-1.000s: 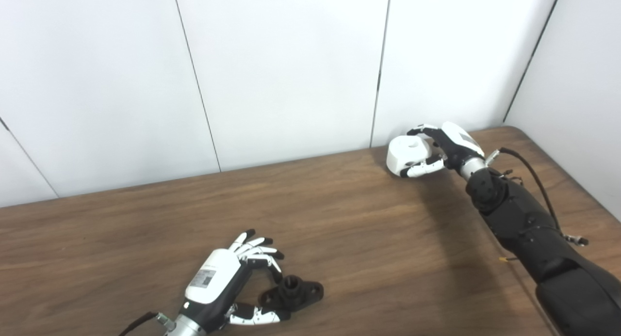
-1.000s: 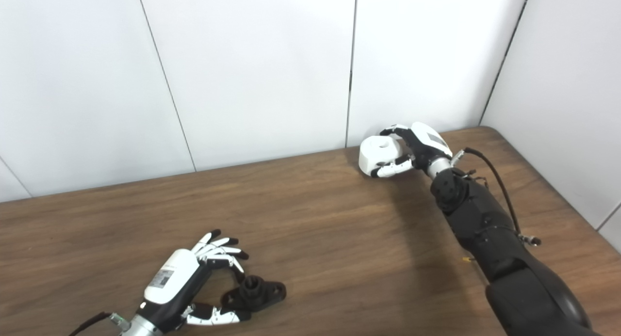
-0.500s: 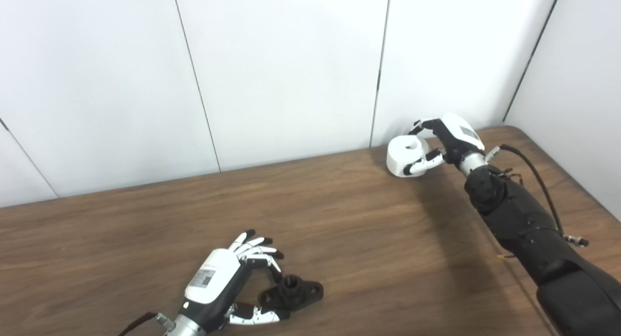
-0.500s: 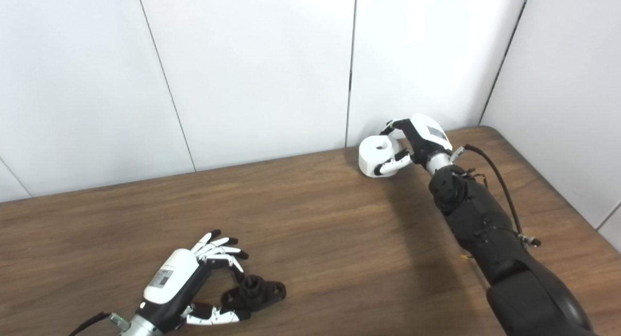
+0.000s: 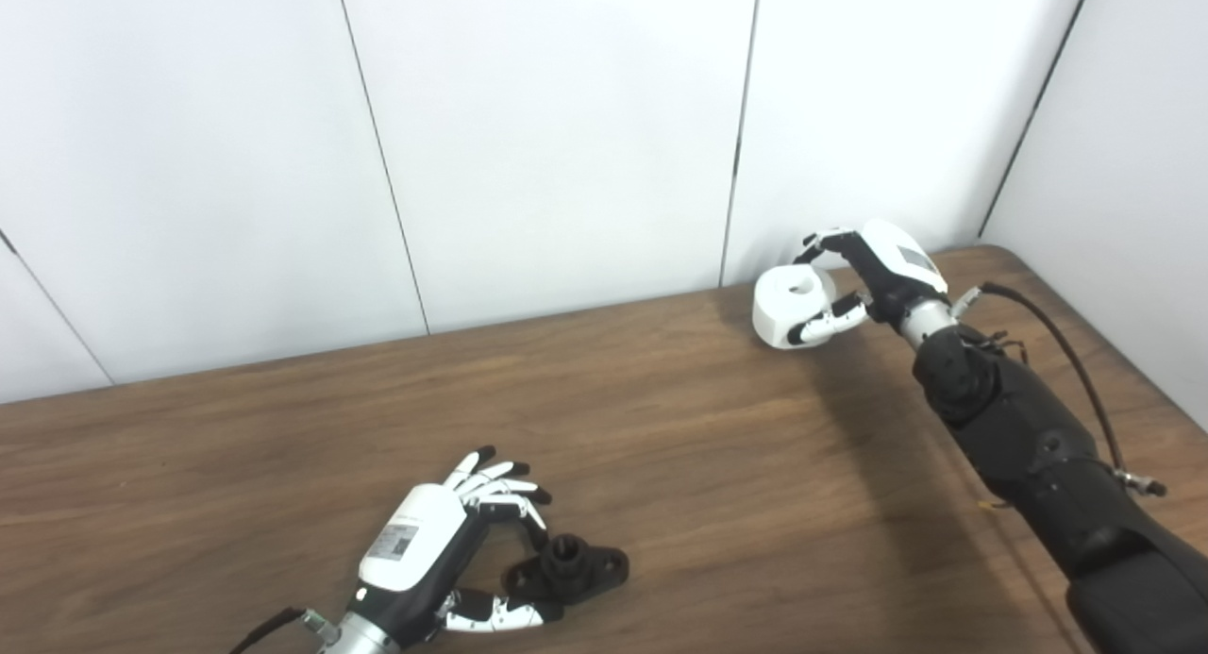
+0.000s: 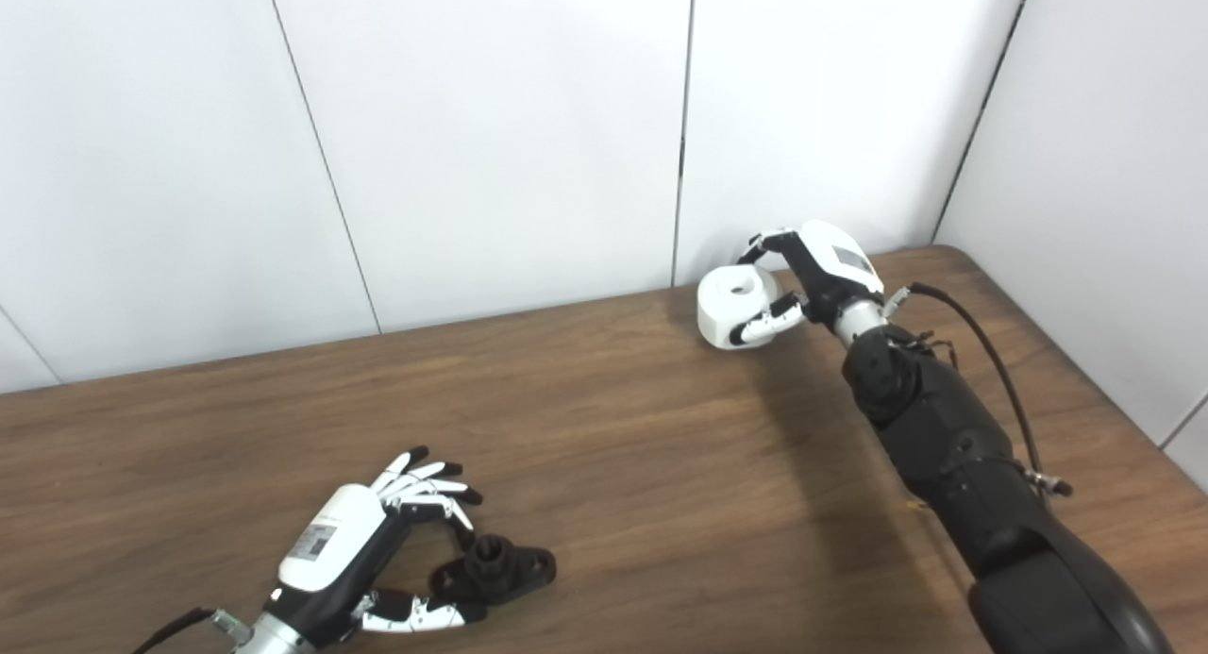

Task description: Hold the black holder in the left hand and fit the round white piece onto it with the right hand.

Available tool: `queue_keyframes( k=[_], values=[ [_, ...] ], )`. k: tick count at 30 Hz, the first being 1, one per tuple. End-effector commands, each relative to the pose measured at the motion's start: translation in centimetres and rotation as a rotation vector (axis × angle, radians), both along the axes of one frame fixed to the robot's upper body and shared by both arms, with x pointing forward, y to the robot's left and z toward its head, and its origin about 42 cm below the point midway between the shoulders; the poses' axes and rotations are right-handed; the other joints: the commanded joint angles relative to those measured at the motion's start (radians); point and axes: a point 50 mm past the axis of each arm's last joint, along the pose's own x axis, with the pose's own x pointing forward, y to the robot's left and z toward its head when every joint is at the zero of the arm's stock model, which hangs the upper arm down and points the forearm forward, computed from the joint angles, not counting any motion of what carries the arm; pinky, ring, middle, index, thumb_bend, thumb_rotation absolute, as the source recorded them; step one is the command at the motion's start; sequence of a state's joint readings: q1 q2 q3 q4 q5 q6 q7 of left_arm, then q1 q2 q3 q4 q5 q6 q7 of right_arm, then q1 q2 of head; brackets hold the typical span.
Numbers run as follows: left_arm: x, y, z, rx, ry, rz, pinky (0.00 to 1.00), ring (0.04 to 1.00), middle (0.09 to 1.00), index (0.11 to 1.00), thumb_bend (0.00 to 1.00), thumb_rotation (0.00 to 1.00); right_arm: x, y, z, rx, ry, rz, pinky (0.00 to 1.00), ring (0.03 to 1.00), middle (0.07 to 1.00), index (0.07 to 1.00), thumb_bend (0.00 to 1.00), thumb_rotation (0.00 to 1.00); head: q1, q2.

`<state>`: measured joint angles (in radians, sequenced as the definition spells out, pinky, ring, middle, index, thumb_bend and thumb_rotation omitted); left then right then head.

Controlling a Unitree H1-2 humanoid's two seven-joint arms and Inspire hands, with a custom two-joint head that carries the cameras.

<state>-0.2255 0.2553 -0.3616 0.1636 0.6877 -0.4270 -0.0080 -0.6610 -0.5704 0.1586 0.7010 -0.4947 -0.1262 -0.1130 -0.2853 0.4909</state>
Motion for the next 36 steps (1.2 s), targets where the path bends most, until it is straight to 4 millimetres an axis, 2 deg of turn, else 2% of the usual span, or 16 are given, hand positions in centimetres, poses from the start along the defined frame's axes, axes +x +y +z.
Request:
queue_keyframes(
  k=[1, 12, 19, 28, 36],
  values=[
    [-1.4, -0.2, -1.4, -0.034, 0.047, 0.002, 0.99, 0.883, 0.757, 0.484, 0.52, 0.06, 0.7, -0.5, 4.1, -0.001, -0.110, 0.011, 0.82, 0.898, 0.824, 0.494, 0.51, 0.16, 0.000, 0.003],
    [-1.3, 0.1, -1.4, -0.021, 0.060, 0.016, 1.00, 0.894, 0.763, 0.485, 0.52, 0.06, -1.2, 2.0, 4.8, 0.051, -0.144, 0.083, 0.84, 0.905, 0.828, 0.494, 0.51, 0.16, -0.005, 0.020],
    [-1.0, 0.3, -1.8, -0.023, 0.067, 0.022, 1.00, 0.891, 0.762, 0.485, 0.52, 0.06, -2.9, 5.3, 5.9, 0.044, -0.184, 0.151, 0.80, 0.892, 0.820, 0.494, 0.51, 0.16, -0.006, 0.014],
    [-0.8, 0.2, -1.7, -0.023, 0.071, 0.036, 1.00, 0.893, 0.761, 0.485, 0.52, 0.06, -5.5, 9.0, 8.1, 0.060, -0.199, 0.238, 0.81, 0.890, 0.829, 0.495, 0.52, 0.16, 0.004, 0.037],
    [-0.7, -0.2, -1.9, -0.027, 0.075, 0.040, 1.00, 0.893, 0.762, 0.485, 0.52, 0.06, -8.5, 12.3, 9.8, 0.073, -0.208, 0.352, 0.79, 0.882, 0.821, 0.496, 0.52, 0.17, 0.037, 0.076]
  ],
)
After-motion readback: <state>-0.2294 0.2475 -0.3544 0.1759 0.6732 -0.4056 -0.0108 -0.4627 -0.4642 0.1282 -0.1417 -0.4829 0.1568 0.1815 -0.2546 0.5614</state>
